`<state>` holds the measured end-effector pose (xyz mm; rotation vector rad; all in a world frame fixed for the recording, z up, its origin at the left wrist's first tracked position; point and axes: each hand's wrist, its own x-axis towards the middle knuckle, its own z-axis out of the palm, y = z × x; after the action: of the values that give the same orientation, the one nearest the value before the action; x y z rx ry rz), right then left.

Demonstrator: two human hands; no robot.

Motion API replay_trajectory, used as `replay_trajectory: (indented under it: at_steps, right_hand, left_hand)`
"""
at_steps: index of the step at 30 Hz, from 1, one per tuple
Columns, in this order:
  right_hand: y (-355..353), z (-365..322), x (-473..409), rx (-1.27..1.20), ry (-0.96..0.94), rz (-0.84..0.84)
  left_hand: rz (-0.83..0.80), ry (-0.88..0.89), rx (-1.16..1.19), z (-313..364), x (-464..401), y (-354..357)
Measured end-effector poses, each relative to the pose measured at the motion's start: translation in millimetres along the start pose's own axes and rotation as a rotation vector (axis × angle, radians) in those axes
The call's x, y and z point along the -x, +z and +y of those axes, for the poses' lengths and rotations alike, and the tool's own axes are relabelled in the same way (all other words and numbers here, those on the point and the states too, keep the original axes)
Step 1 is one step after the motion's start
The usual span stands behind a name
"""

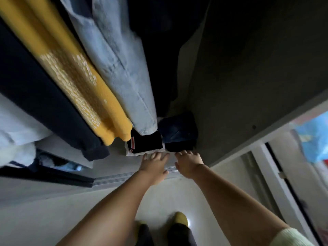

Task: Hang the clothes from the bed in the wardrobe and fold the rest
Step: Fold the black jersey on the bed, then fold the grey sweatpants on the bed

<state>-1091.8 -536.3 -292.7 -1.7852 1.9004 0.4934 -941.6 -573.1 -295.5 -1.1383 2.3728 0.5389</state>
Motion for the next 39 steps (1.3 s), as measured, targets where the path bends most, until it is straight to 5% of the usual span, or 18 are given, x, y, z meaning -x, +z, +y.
replay_trajectory:
  at_steps: [14, 23, 39]
  right_hand:
    - [-63.2, 54.8, 173.2, -0.24, 0.348, 0.136]
    - [-22.9, 163.1, 331.4, -0.406, 0.748, 0.184]
    - [87.8, 399.2, 555.4, -0.509, 1.005, 0.137]
  left_hand:
    - [0.018, 0.36, -0.27, 90.2, 63.3, -134.7]
    - [-0.028, 0.692, -0.419, 272.5, 83.9, -147.3]
    - [-0.071, 0.896, -0.432, 616.2, 85.8, -108.7]
